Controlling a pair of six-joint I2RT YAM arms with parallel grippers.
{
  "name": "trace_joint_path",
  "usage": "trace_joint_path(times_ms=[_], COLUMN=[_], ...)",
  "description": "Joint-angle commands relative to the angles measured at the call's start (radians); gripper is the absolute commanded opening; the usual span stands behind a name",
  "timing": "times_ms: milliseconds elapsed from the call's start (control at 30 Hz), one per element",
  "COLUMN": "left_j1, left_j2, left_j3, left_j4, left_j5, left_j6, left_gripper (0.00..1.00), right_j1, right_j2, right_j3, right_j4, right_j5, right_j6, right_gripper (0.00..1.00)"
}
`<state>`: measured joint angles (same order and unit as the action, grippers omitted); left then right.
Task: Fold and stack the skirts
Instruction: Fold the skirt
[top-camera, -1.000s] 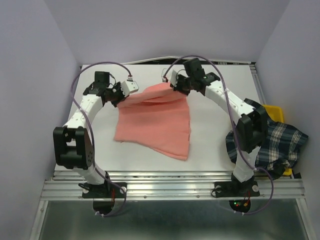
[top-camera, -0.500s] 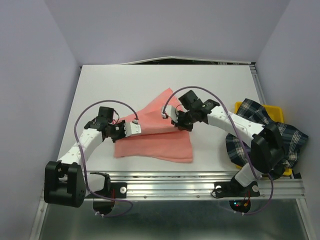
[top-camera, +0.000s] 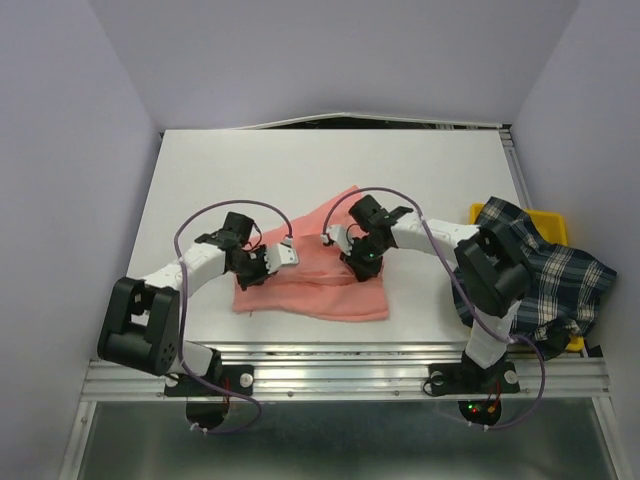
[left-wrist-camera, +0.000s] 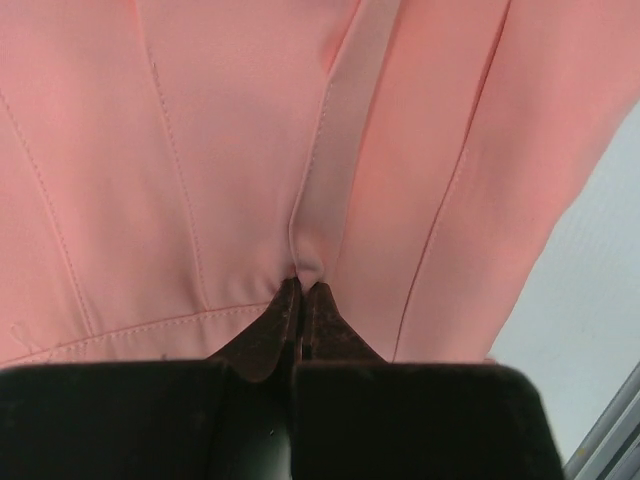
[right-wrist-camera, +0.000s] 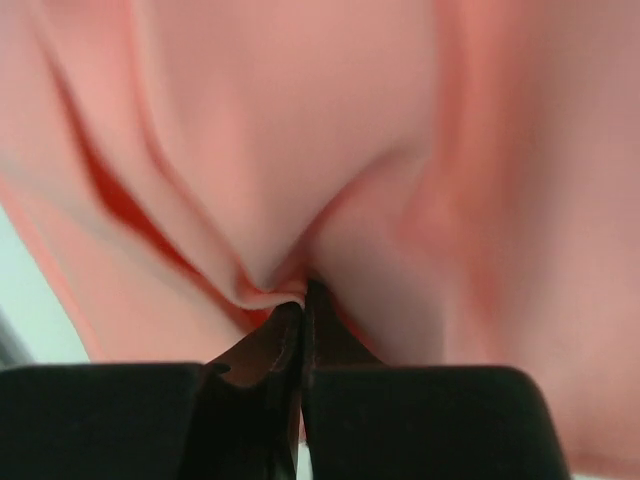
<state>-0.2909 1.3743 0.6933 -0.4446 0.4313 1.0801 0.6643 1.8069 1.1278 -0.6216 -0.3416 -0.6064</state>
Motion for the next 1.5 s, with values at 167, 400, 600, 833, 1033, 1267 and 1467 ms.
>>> trace_joint_path(times_ms=[167, 400, 600, 833, 1033, 1267, 1467], left_j1=[0.029, 0.045, 0.02, -0.008, -0.01, -0.017, -0.071], left_j2=[0.207, 0.22, 0.206, 0.236, 0.334, 0.342, 0.341], left_j3=[0.107, 0.173, 0.201, 0.228, 0.29, 0.325, 0.325], left_j4=[0.093, 0.138, 0.133, 0.162, 0.153, 0.228, 0.268], left_j5=[-0.109, -0.163, -0.057, -0.088, -0.124, -0.147, -0.209], left_j6=[-0.275, -0.456, -0.557, -0.628, -0.71, -0.825, -0.908], left_gripper=[0.0, 0.0, 0.0, 0.0, 0.0, 0.0, 0.0], right_j1=[-0.187, -0.219, -0.244, -0.333, -0.342, -0.333, -0.333], right_j2=[0.396, 0.526, 0.404, 0.221, 0.163, 0.313, 0.485], right_j3=[0.469, 0.781, 0.755, 0.636, 0.39, 0.38, 0.594], right_j4=[0.168, 0.186, 0.184, 0.08, -0.001, 0.095, 0.131], right_j5=[0.262, 0.338, 0.426, 0.366, -0.009, -0.093, 0.024], right_j6=[-0.062, -0.098, 0.086, 0.548, 0.752, 0.815, 0.844], right_gripper=[0.01, 0.01, 0.56, 0.68, 0.57, 0.53, 0.5])
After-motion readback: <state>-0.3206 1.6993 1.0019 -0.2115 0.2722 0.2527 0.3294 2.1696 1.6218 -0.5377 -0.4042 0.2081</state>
